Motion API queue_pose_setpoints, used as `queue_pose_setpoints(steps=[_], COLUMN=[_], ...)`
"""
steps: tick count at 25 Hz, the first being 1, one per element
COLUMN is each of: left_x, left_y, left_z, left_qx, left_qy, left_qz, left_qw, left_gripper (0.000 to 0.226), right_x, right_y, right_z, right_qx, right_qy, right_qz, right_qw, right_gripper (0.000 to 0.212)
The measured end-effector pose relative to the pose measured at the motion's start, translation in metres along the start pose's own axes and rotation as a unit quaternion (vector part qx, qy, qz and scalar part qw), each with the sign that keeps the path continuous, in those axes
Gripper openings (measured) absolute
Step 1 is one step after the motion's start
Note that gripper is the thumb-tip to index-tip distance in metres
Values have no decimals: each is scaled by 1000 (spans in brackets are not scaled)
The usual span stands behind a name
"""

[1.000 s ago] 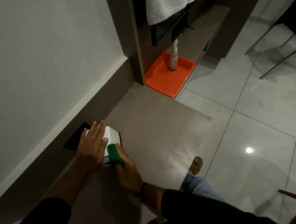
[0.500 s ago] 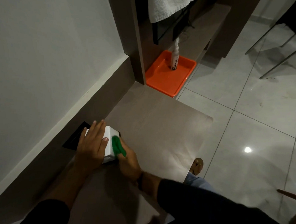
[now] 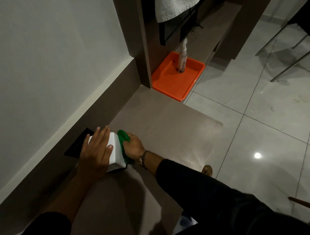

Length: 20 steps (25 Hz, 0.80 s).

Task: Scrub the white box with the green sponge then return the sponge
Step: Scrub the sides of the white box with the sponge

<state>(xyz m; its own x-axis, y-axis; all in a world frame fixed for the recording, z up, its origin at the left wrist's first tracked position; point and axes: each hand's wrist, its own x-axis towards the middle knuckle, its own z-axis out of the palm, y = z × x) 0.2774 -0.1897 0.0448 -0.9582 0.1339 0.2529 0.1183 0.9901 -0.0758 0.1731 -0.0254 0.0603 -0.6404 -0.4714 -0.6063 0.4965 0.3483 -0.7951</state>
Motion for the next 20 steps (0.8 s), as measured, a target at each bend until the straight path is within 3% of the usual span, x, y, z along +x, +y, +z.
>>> queue_pose_setpoints(steps=[4, 7, 9, 12, 14, 17, 20], left_x=[1, 1, 3, 3, 1, -3, 0], left_y=[-2, 2, 4, -3, -4, 0, -6], left_z=[0, -1, -3, 0, 2, 3, 4], left_qx=[-14, -7, -4, -17, -28, -9, -18], left_qy=[-8, -2, 6, -12, -21, -5, -30], left_qz=[-9, -5, 2, -16, -27, 4, -16], left_qw=[1000, 1000, 1000, 1000, 999, 1000, 999], left_gripper=[46, 45, 44, 47, 49, 45, 50], right_x=[-49, -39, -7, 33, 41, 20, -1], right_y=[36, 26, 1, -36, -33, -4, 33], right_z=[1, -6, -15, -31, -32, -28, -23], right_qx=[66, 86, 51, -66, -114, -108, -95], right_qy=[-52, -40, -13, -29, -27, -29, -48], right_qz=[56, 77, 79, 102, 100, 119, 161], right_qw=[995, 993, 996, 992, 988, 987, 981], right_gripper=[25, 23, 19, 47, 47, 40, 38])
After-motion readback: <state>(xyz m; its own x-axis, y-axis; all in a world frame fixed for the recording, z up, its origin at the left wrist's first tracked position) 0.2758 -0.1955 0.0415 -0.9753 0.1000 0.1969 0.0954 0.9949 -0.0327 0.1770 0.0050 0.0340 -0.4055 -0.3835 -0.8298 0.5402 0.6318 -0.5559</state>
